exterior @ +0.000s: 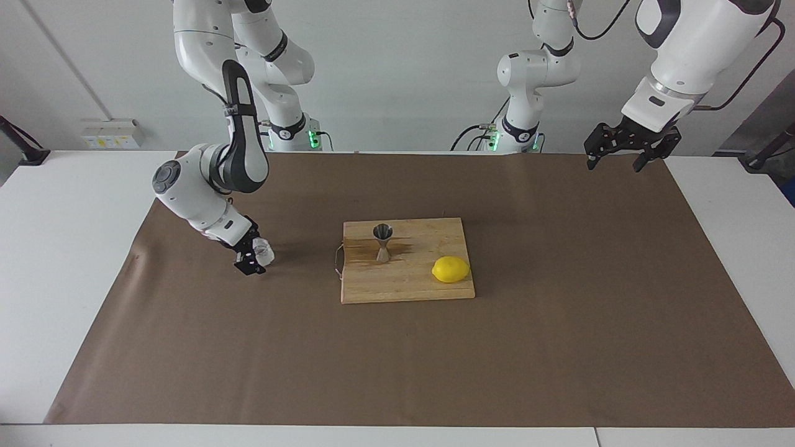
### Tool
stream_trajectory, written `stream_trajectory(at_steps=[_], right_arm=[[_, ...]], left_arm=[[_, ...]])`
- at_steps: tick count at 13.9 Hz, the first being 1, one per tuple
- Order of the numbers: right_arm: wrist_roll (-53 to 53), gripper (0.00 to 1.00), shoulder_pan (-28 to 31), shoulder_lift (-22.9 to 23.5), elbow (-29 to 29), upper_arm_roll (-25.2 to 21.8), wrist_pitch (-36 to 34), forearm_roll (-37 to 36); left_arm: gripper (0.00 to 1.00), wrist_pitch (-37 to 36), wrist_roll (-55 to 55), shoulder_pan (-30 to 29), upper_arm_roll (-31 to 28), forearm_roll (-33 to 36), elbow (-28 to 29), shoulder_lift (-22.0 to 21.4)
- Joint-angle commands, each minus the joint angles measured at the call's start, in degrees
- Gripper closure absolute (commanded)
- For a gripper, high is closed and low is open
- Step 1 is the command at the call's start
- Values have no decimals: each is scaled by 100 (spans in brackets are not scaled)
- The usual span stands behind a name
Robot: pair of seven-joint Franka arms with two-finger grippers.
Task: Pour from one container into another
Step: 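Grasp the clear glass with the right gripper and lift it over the board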
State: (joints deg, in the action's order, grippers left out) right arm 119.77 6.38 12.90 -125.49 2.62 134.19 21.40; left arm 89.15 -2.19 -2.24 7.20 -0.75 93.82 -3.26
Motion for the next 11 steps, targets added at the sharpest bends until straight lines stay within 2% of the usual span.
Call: stream_trajectory(at_steps=[1,2,3,11], right_arm=[[195,76,30,-24,-55,19,90,172],[196,94,30,-24,-46,19,90,172],[152,100,30,-24,-46,19,81,172],[-216,100,-127,-287,68,36,-15,163]], left_arm=[[0,270,-45,-48,1,-117,119,-69],[0,296,-45,-74,-34,-205,102,-61],[0,296,-54,-144,-26,-215,84,-52],[0,226,-80,-66,1,93,-215,221]])
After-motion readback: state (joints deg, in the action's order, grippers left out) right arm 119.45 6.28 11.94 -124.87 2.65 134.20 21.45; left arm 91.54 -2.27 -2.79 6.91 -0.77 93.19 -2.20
